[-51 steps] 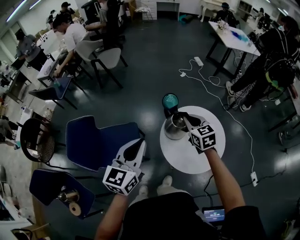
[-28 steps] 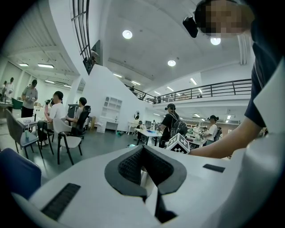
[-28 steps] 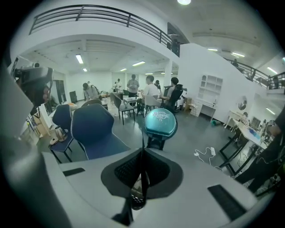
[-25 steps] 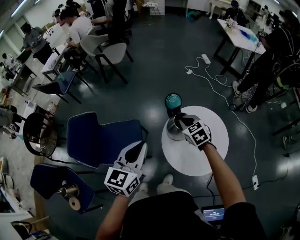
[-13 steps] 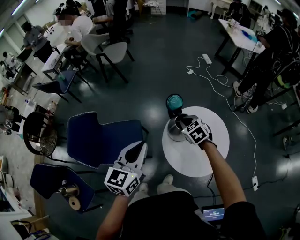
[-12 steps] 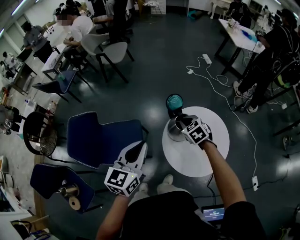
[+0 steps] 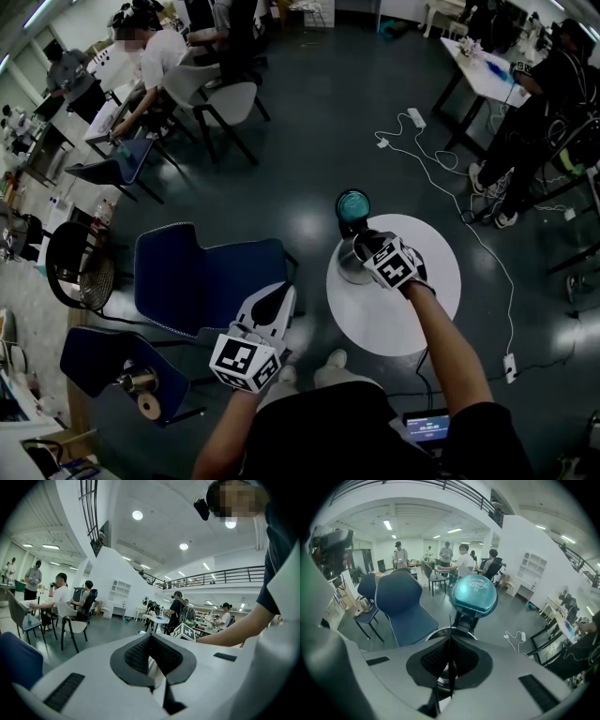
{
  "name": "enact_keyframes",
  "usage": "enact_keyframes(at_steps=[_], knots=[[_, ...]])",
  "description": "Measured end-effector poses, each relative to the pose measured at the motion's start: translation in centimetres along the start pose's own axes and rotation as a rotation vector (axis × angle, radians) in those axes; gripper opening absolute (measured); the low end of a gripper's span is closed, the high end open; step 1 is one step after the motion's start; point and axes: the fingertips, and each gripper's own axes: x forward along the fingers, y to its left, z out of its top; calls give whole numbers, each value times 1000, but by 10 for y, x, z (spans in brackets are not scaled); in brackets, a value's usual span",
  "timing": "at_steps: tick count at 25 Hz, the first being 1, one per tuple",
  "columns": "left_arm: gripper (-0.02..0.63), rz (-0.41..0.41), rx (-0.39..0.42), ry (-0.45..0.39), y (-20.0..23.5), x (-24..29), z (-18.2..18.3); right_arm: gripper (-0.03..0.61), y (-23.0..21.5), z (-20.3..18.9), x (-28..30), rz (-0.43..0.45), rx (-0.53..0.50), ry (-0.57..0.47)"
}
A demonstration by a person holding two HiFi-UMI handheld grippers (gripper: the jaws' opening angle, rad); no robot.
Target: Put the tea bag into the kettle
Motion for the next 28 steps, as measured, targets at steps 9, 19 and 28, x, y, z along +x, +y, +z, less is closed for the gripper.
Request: enact_keyframes(at_steps=[9,19,28], knots=[[15,9,-11,2,9,-3,-2,20,0,-3,9,-36,-46,28],[15,-1,-14,-1,12,-2,0,21,7,-3,10,-12,-37,32],[15,-2,-20,0,20,2,0,20,0,18,0,-38,-67,-10]])
